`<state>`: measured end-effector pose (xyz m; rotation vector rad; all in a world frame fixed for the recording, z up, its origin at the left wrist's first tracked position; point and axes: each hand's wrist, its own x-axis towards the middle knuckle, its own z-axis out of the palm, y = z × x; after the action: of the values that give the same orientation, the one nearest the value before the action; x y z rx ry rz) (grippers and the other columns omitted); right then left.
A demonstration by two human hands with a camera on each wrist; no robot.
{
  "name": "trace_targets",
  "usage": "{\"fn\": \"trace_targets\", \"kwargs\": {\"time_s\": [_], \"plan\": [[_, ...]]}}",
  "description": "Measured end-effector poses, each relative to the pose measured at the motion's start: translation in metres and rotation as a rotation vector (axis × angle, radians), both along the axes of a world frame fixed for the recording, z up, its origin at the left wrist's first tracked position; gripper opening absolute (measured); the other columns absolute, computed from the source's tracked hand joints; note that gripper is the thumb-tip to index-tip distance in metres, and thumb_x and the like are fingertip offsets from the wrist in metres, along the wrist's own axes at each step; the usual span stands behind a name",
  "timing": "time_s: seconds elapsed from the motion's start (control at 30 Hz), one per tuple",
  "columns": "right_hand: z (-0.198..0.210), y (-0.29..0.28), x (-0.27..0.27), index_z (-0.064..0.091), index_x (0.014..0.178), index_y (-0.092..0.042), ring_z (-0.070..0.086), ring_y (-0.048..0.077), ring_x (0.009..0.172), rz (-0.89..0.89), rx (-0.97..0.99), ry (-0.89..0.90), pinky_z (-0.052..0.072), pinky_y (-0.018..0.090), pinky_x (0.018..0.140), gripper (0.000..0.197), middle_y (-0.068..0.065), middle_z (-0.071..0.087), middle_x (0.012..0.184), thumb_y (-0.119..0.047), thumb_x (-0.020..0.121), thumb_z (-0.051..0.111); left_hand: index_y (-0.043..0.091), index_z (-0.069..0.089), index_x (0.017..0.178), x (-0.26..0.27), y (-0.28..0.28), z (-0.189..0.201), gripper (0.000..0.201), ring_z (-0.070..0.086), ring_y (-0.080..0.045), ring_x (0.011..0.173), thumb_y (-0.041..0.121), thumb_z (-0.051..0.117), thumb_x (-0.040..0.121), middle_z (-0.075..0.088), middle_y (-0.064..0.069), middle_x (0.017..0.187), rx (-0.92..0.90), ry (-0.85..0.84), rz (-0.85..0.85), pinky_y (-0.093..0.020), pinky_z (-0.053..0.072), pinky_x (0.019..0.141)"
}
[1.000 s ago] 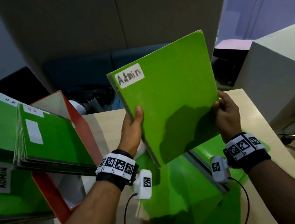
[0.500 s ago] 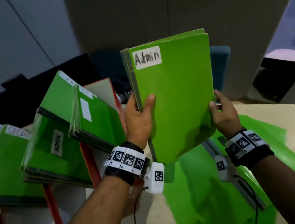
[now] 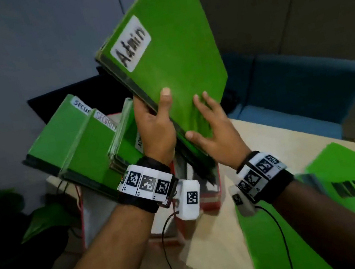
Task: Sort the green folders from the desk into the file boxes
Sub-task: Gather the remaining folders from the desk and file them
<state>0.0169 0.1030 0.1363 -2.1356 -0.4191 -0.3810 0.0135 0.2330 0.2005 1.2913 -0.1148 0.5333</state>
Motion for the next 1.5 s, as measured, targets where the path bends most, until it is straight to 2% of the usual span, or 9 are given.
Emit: {"fn": "trace_targets", "kwargs": {"time_s": [0.3, 0.5, 0.6, 0.73, 0.9, 1.0, 1.17, 1.33, 1.5], "plan": [[0.029, 0.115, 0.012, 0.005, 0.152, -0.008, 0.001, 0.015, 0.147, 0.289, -0.134, -0.040, 0.014, 0.034, 0.120, 0.094, 0.004, -0.008, 0.160, -0.037, 0.086, 0.064, -0.014, 0.035, 0.135, -0.021, 0.085, 0.018, 0.064, 0.057, -0.009, 0.110, 0.018, 0.054, 0.083, 0.051, -0.019, 0.131, -0.163, -0.118, 0.329, -0.012, 0.043, 0.093], [0.030, 0.155, 0.010, 0.006, 0.152, -0.015, 0.000, 0.018, 0.148, 0.370, -0.186, -0.185, 0.023, 0.047, 0.117, 0.087, 0.005, -0.006, 0.161, -0.042, 0.089, 0.059, 0.015, 0.066, 0.094, -0.033, 0.119, 0.018, 0.015, 0.065, 0.005, 0.088, 0.013, 0.051, 0.091, 0.071, 0.016, 0.088, -0.352, -0.187, 0.598, -0.020, 0.050, 0.087], [0.022, 0.166, 0.009, 0.012, 0.152, -0.017, 0.002, 0.021, 0.148, 0.396, -0.218, -0.239, 0.026, 0.054, 0.114, 0.078, 0.006, 0.000, 0.161, -0.042, 0.092, 0.055, 0.016, 0.062, 0.105, -0.032, 0.136, 0.012, 0.019, 0.064, -0.007, 0.102, 0.019, 0.053, 0.089, 0.067, 0.006, 0.108, -0.401, -0.215, 0.648, -0.028, 0.047, 0.096], [0.006, 0.169, 0.010, 0.009, 0.153, -0.022, 0.004, 0.014, 0.147, 0.455, -0.247, -0.073, 0.031, 0.052, 0.112, 0.076, -0.005, -0.004, 0.161, -0.036, 0.094, 0.054, -0.018, 0.038, 0.131, -0.030, 0.139, -0.011, 0.040, 0.056, 0.006, 0.106, 0.005, 0.044, 0.099, 0.051, -0.011, 0.131, -0.190, -0.198, 0.653, -0.004, 0.036, 0.093], [-0.028, 0.165, 0.006, 0.010, 0.152, -0.027, 0.019, 0.018, 0.145, 0.413, -0.292, 0.135, 0.038, 0.047, 0.107, 0.077, -0.009, 0.000, 0.160, -0.027, 0.092, 0.058, 0.010, 0.033, 0.141, -0.022, 0.146, -0.050, 0.047, 0.053, -0.008, 0.116, 0.020, 0.043, 0.096, 0.051, 0.001, 0.130, 0.048, 0.081, 0.484, -0.022, 0.042, 0.102], [-0.050, 0.160, 0.009, 0.012, 0.151, -0.025, 0.025, 0.020, 0.143, 0.357, -0.341, 0.207, 0.037, 0.048, 0.108, 0.079, -0.006, 0.007, 0.159, -0.025, 0.090, 0.062, 0.000, 0.048, 0.130, -0.017, 0.156, -0.070, 0.040, 0.061, -0.007, 0.093, 0.014, 0.056, 0.093, 0.063, -0.003, 0.110, 0.240, 0.220, 0.444, -0.037, 0.051, 0.091], [-0.069, 0.149, 0.013, 0.022, 0.148, -0.016, 0.050, 0.027, 0.125, 0.257, -0.475, 0.286, 0.044, 0.041, 0.101, 0.078, 0.002, 0.028, 0.151, -0.020, 0.085, 0.069, 0.018, 0.032, 0.144, -0.009, 0.165, -0.075, 0.071, 0.052, 0.012, 0.106, -0.005, 0.062, 0.084, 0.048, 0.014, 0.122, 0.363, 0.248, 0.369, -0.012, 0.050, 0.082], [-0.073, 0.152, 0.013, -0.004, 0.150, -0.020, 0.062, 0.032, 0.105, 0.227, -0.604, 0.362, 0.050, 0.045, 0.088, 0.098, 0.016, 0.052, 0.130, -0.019, 0.085, 0.069, 0.023, 0.047, 0.137, -0.001, 0.166, -0.081, 0.051, 0.041, 0.003, 0.119, 0.007, 0.061, 0.090, 0.046, 0.012, 0.129, 0.642, 0.248, 0.381, -0.003, 0.036, 0.088], [-0.073, 0.160, 0.010, -0.002, 0.149, -0.010, 0.062, 0.036, 0.103, 0.182, -0.702, 0.370, 0.049, 0.044, 0.082, 0.091, 0.019, 0.060, 0.117, -0.019, 0.087, 0.065, 0.021, 0.049, 0.136, 0.002, 0.162, -0.098, 0.049, 0.036, -0.003, 0.123, 0.015, 0.064, 0.090, 0.048, 0.003, 0.134, 0.846, 0.339, 0.301, -0.025, 0.029, 0.106]]}}
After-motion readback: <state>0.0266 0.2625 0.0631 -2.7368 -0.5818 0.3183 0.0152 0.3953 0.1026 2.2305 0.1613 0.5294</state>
